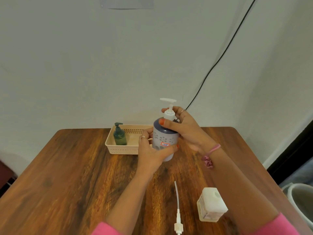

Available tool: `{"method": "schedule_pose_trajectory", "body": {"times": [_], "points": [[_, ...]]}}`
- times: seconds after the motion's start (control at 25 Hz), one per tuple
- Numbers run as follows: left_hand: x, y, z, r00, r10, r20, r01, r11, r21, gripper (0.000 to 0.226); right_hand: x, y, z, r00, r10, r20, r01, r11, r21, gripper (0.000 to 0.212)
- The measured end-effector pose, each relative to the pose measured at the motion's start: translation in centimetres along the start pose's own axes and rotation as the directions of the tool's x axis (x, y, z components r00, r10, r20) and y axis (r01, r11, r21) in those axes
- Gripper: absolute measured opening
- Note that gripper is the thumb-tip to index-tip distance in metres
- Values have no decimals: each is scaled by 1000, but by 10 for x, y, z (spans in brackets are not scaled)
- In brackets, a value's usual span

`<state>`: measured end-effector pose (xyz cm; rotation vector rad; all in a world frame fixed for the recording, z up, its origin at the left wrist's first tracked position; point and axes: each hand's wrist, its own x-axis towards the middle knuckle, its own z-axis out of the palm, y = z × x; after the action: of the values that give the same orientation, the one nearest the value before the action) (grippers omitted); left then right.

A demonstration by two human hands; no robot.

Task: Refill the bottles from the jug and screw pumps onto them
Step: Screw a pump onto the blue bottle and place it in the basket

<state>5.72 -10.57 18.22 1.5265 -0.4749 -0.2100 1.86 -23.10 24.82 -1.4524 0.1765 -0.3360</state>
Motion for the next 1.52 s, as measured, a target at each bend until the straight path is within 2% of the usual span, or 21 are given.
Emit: {"method": "schedule_pose_trajectory", "body": {"times": [0.08, 0.12, 0.24, 0.32, 0.4, 0.48, 0.52, 0.6, 0.68, 0.8, 0.88, 1.0, 1.08, 1.12, 1.2, 1.28, 1.4, 1.52], "points": [[0, 0, 0, 1000, -15, 4, 15, 1000, 2, 75, -1, -4, -7, 995, -2, 98, -8, 995, 100, 49], [0, 1, -1, 1000, -16, 4, 16, 1000, 6, 78, -2, -6, -9, 995, -17, 101, 3, 991, 134, 43], [3, 1, -2, 1000, -1, -10, 1, 1000, -8, 77, 0, -5, -1, 997, -59, -45, 62, 996, 68, 40], [4, 0, -3, 1000, 6, -16, -6, 1000, -5, 74, 2, -3, 2, 996, -57, -66, 58, 998, 15, 47], [5, 0, -4, 1000, 7, -7, -7, 1000, 1, 76, 2, -3, -5, 1000, -11, 25, 10, 998, 57, 54], [6, -1, -3, 1000, 2, 11, -2, 1000, 9, 76, 1, -8, -12, 994, 22, 107, -28, 998, 53, 46], [7, -2, -3, 1000, 1, 15, -1, 1000, 11, 75, 1, -8, -12, 996, 7, 91, -9, 1000, 14, 40], [8, -5, -3, 1000, -12, 1, 12, 1000, 2, 76, 1, -3, -2, 997, -48, -58, 45, 997, -57, 30], [10, -8, -4, 999, -35, -5, 35, 999, -4, 82, 1, 5, 11, 976, -82, -202, 73, 996, -52, 25], [11, -13, -5, 997, -73, 18, 73, 997, -13, 89, 3, 13, 19, 950, -75, -304, 65, 997, -43, 26], [11, -16, -6, 995, -89, 34, 89, 996, -16, 86, 7, 19, 22, 928, -77, -364, 58, 996, -61, 30], [12, -19, -6, 994, -100, 45, 102, 994, -41, 75, 8, 27, 30, 895, -150, -421, 70, 977, -199, 31], [15, -22, -10, 992, -114, 48, 116, 992, -45, 74, 12, 30, 28, 913, -189, -363, 76, 950, -303, 37], [17, -23, -13, 991, -123, 54, 125, 991, -51, 74, 14, 31, 24, 942, -172, -290, 66, 937, -342, 46], [24, -25, -22, 986, -148, 71, 153, 986, -65, 69, 19, 39, 13, 991, -75, -112, 23, 910, -413, 75], [36, -27, -31, 981, -164, 99, 170, 984, -60, 68, 23, 52, 8, 1000, -23, -5, 19, 893, -451, 84], [54, -33, -41, 968, -182, 172, 186, 983, -4, 67, 33, 68, 13, 994, -87, -62, 54, 912, -406, 79], [73, -41, -53, 953, -223, 204, 214, 975, 65, 70, 56, 82, 19, 977, -153, -148, 62, 868, -492, 79]]}}
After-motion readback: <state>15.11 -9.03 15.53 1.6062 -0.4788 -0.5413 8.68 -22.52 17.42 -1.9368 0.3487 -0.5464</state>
